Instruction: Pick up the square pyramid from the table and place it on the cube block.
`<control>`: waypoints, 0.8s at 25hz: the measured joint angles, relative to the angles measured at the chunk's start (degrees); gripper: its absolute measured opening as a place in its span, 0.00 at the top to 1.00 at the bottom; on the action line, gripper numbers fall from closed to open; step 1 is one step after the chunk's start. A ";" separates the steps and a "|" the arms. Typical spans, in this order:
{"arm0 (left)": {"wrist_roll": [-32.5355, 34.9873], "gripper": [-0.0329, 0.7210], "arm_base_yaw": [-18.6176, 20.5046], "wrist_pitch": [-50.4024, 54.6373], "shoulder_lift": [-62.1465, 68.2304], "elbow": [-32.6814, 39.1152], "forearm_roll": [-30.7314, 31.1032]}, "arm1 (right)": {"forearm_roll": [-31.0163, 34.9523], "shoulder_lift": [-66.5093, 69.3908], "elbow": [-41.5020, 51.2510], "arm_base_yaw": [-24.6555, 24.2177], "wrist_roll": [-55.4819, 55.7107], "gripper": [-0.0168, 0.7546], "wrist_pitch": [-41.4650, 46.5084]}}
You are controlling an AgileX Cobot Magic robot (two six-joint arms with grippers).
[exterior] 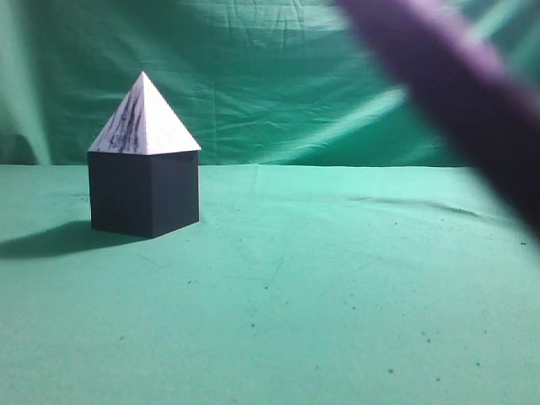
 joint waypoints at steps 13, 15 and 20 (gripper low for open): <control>0.00 0.96 0.00 0.00 0.00 0.00 0.00 | 0.10 -23.10 30.38 -6.38 4.64 0.98 -1.18; 0.00 0.96 0.00 0.00 0.00 0.00 0.00 | 0.32 -27.49 36.87 -6.38 5.74 0.98 -4.09; 0.00 0.96 0.00 0.00 0.00 0.00 0.00 | 2.54 -40.41 54.21 -6.38 6.61 0.98 -13.69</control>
